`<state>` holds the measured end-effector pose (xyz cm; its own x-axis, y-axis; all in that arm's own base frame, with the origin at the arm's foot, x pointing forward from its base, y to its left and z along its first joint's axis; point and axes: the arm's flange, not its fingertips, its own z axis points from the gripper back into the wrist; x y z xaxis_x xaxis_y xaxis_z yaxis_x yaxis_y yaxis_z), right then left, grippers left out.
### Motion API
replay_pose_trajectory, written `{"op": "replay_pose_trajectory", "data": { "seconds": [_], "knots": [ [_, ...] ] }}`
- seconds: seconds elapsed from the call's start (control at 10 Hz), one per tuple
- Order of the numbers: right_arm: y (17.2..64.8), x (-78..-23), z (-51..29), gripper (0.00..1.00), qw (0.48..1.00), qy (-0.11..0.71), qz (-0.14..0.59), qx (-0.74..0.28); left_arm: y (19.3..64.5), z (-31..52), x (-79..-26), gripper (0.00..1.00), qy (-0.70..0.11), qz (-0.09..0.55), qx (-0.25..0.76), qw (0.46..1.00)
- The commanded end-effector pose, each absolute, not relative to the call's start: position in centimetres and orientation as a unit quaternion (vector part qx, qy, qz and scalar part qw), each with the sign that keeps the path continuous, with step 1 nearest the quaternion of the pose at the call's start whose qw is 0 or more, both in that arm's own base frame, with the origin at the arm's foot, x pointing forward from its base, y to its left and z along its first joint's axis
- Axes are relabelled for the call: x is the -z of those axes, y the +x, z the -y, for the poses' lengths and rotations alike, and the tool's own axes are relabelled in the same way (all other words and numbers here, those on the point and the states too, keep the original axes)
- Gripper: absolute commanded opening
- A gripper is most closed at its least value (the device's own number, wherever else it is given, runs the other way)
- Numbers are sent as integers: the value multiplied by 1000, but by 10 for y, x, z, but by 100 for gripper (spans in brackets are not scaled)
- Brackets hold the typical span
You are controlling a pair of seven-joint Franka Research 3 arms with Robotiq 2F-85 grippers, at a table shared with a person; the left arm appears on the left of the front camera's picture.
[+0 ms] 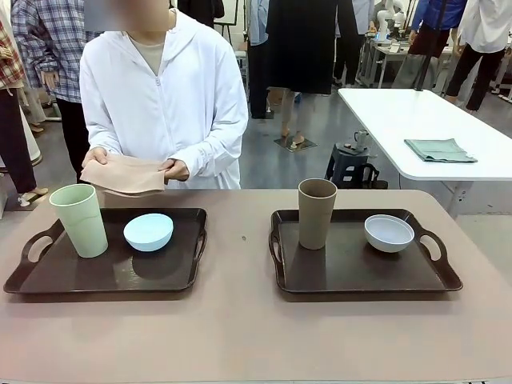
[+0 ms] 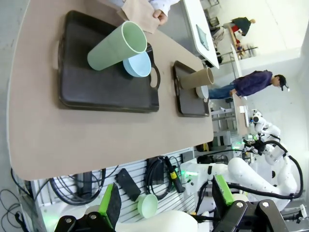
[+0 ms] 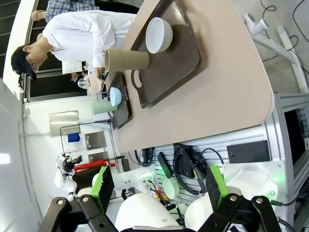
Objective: Set up a tray with a mat and arrange the tableware.
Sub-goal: Pick up the Picnic Bowl and Reusable plastic cup from the Handle tray in front of the human's position and hold them in the air.
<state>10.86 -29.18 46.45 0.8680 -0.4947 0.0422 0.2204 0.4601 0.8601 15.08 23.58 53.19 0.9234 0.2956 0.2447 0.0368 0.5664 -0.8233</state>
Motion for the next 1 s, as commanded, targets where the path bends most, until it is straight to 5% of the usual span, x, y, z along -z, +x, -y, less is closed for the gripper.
{"op": "replay_pose_trajectory", "data": {
  "seconds": [0.0,0.9],
  "knots": [
    [100,-465,295,100,836,480,159,212,150,-236,-532,100,-460,182,-73,866],
    [100,-465,295,100,836,480,159,212,150,-236,-532,100,-460,182,-73,866]
  ]
}}
